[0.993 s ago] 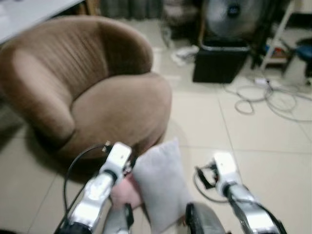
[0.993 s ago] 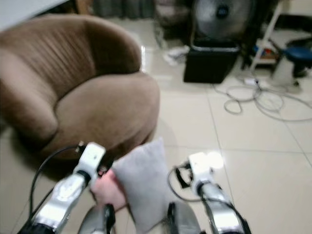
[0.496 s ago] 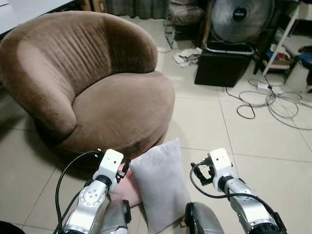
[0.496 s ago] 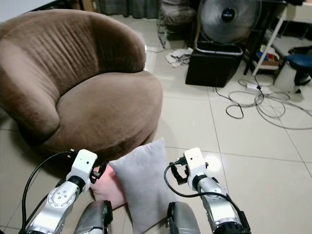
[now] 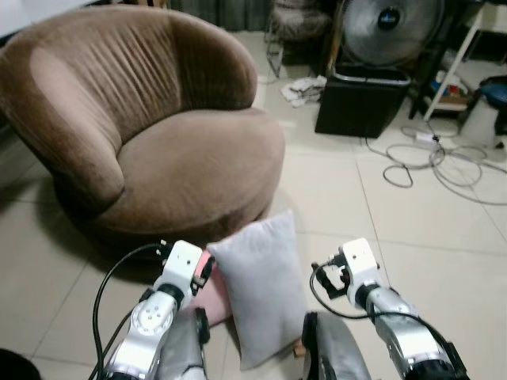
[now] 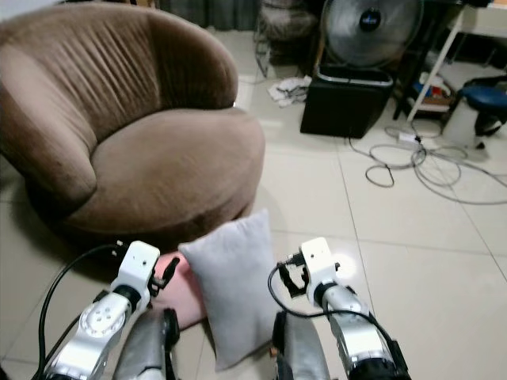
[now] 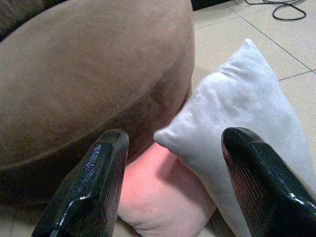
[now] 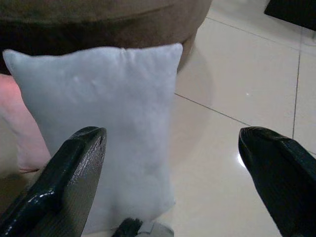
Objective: Move the pillow to the sofa from floor
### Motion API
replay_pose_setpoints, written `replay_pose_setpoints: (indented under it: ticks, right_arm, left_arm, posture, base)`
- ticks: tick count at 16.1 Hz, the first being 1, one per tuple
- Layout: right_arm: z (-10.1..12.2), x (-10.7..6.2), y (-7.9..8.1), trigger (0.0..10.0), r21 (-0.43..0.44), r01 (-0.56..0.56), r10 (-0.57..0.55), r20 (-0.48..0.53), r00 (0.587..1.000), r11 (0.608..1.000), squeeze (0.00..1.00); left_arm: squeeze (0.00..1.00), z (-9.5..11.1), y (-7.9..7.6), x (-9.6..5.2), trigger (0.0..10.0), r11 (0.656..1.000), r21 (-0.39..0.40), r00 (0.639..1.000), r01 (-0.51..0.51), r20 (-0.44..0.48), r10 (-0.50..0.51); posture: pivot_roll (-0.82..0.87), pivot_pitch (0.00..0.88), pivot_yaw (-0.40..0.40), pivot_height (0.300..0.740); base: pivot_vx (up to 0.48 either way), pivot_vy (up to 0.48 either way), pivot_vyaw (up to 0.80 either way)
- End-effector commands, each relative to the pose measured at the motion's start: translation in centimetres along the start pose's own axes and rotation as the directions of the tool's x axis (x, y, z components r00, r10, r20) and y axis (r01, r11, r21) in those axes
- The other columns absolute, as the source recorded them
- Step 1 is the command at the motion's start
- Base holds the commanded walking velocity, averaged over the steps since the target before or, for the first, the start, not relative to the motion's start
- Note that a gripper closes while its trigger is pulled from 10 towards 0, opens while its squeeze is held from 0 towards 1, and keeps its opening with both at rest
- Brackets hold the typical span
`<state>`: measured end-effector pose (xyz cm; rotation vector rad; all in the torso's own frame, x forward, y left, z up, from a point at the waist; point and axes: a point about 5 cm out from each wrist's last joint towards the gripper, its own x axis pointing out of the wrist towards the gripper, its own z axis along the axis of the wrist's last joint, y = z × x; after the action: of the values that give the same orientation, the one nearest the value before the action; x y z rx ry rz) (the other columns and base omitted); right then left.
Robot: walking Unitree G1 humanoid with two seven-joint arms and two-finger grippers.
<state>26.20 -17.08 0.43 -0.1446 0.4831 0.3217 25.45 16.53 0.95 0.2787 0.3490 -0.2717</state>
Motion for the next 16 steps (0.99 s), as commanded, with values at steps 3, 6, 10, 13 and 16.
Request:
replay_pose_setpoints:
  ticks: [3,6,10,13,16]
  right_arm:
    - [0.0,-0.2,-0.7,10.0,-0.004,0.024,-0.025,-0.009,1.0,1.0,0.0]
    - [0.6,-0.1,-0.7,10.0,-0.005,0.019,-0.019,0.014,1.0,1.0,0.0]
    - [0.9,-0.7,-0.5,10.0,-0.002,0.025,-0.025,0.041,0.999,1.0,0.0]
    - [1.4,-1.5,-0.3,10.0,-0.015,0.029,-0.028,0.071,0.997,0.999,0.0]
    - [2.3,-2.7,0.0,10.0,-0.022,0.04,-0.038,0.104,0.994,0.999,0.0]
  left_arm:
    - [0.0,0.9,-0.1,1.1,10.0,0.999,-0.034,1.0,0.018,0.023,-0.017]
    - [1.0,1.9,0.0,2.4,10.0,0.989,-0.139,0.998,0.046,0.056,-0.038]
    - [1.0,3.0,-0.5,4.1,10.0,0.966,-0.248,0.997,0.077,0.046,-0.068]
    - [1.0,3.1,0.3,4.8,10.0,0.934,-0.357,1.0,0.015,0.012,-0.011]
    - [1.0,3.1,2.2,5.0,10.0,0.896,-0.437,0.997,-0.078,-0.02,0.078]
  posture:
    - [-0.02,0.0,-0.028,0.526]
    - [-0.02,0.0,-0.025,0.526]
    - [-0.05,0.0,0.003,0.526]
    - [-0.08,0.025,0.031,0.526]
    - [-0.13,0.104,0.066,0.526]
  base:
    - [0.0,0.0,0.0]
    - [0.0,0.0,0.0]
    - [0.0,0.0,0.0]
    - [0.0,0.0,0.0]
    - [0.0,0.0,0.0]
